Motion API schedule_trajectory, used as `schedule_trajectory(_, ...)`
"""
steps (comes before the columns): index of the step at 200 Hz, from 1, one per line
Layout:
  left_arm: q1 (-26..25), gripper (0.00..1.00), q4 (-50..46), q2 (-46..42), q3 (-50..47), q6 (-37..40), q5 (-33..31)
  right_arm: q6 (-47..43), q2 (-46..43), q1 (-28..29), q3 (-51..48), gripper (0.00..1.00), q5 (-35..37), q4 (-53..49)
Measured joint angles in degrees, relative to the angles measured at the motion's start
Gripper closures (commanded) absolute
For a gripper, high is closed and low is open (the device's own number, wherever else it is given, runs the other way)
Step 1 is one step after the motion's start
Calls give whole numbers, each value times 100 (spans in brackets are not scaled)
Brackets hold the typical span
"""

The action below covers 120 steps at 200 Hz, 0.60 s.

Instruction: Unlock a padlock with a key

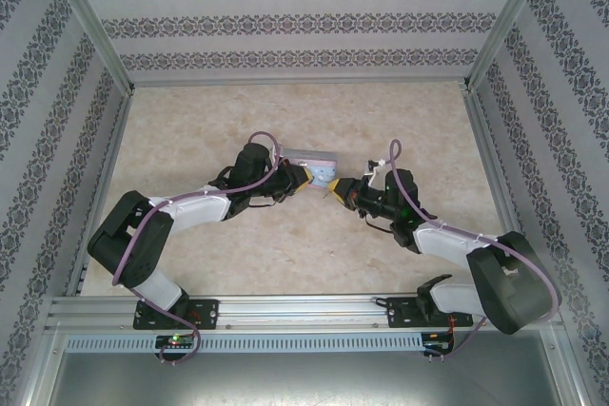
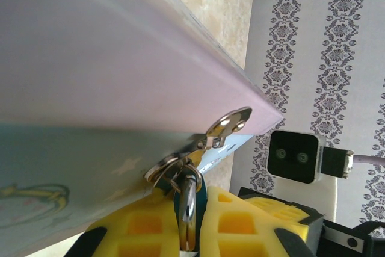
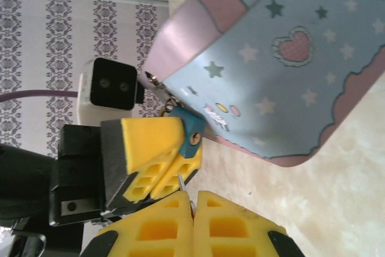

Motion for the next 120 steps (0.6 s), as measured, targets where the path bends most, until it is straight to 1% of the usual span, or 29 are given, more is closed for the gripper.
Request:
schedule_trajectory(54, 0, 100, 79, 0, 0, -181, 46, -109, 398, 188, 280, 100, 76, -101)
schedule_trajectory(120, 0, 100, 146, 0, -22, -256, 107, -122, 754, 225, 588, 100, 81, -87)
